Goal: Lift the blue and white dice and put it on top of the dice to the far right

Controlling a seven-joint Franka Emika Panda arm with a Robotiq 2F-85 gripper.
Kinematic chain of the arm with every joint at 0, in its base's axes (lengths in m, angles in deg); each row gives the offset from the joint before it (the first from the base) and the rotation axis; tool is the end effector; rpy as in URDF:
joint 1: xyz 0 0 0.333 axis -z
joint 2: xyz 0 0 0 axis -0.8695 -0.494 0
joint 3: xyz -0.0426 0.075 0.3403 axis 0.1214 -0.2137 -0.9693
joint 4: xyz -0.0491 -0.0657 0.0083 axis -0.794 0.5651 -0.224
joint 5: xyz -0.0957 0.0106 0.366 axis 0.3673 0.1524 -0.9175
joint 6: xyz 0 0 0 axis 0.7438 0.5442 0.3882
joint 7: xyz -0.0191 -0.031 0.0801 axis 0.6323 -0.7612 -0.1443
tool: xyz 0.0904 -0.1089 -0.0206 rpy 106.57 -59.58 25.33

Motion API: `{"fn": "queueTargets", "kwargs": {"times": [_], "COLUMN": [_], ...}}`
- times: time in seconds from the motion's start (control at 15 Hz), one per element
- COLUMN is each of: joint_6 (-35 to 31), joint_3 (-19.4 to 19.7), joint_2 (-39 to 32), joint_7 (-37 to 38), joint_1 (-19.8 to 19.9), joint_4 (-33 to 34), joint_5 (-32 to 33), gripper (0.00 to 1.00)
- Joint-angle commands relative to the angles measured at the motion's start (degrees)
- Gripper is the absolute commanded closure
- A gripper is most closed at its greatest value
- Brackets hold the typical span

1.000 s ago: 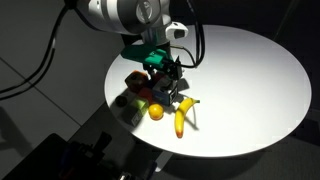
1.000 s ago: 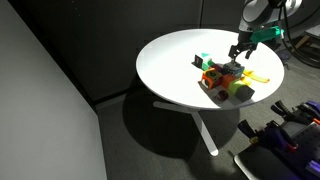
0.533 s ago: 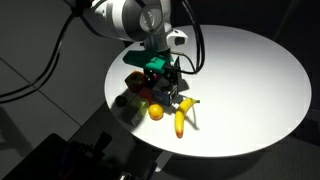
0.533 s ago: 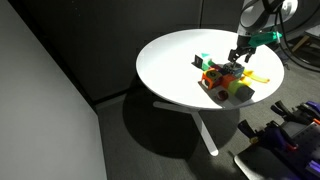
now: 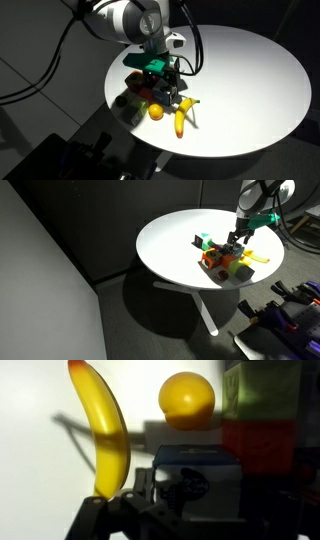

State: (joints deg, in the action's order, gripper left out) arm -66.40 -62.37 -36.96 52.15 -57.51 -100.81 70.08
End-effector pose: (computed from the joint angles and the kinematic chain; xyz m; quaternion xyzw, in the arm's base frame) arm 0.5379 -0.0600 0.1974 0.9971 -0.0370 -0.0636 0.0166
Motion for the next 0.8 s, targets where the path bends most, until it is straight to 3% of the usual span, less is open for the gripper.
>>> {"fn": "queueTargets", "kwargs": {"times": [0.0,0.73], "joint_6": [-0.24,-0.36], "joint_3": [0.29,0.61], "joint_2": [-0.8,-2.09], "joint_7": [-0.52,-0.5], "joint_1": [-0.31,-0.21], "joint_4": [1.12,1.11], "joint_5": [1.52,2.47], "gripper": [0.0,0.0]}}
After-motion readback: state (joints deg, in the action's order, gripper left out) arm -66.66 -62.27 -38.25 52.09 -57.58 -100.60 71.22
